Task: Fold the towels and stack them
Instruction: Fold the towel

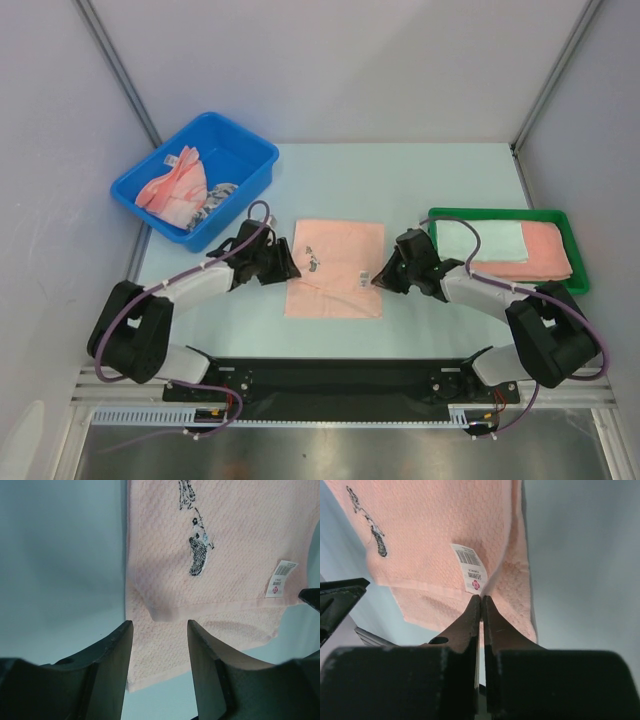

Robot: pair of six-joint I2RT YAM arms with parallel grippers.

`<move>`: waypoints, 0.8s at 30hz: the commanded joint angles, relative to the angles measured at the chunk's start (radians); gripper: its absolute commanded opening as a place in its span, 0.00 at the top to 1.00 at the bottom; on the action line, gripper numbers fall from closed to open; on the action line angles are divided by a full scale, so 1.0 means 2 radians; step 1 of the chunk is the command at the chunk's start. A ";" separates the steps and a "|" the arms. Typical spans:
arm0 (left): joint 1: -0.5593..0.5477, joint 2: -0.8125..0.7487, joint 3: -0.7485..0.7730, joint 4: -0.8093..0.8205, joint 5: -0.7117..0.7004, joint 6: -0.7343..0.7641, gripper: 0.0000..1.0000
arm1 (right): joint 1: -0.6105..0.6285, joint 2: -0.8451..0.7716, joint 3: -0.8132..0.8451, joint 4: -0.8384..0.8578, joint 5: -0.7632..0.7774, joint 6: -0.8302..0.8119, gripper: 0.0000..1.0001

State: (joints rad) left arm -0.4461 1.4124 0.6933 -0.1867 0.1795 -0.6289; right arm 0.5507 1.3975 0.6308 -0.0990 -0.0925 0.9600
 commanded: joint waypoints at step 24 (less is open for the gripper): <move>0.041 -0.069 -0.047 0.064 0.078 -0.060 0.33 | -0.074 0.107 0.126 0.119 -0.045 -0.002 1.00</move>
State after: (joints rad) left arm -0.3748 1.2911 0.6212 -0.1390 0.2836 -0.7010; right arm 0.4095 1.5993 0.8455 0.0944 -0.1726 0.9646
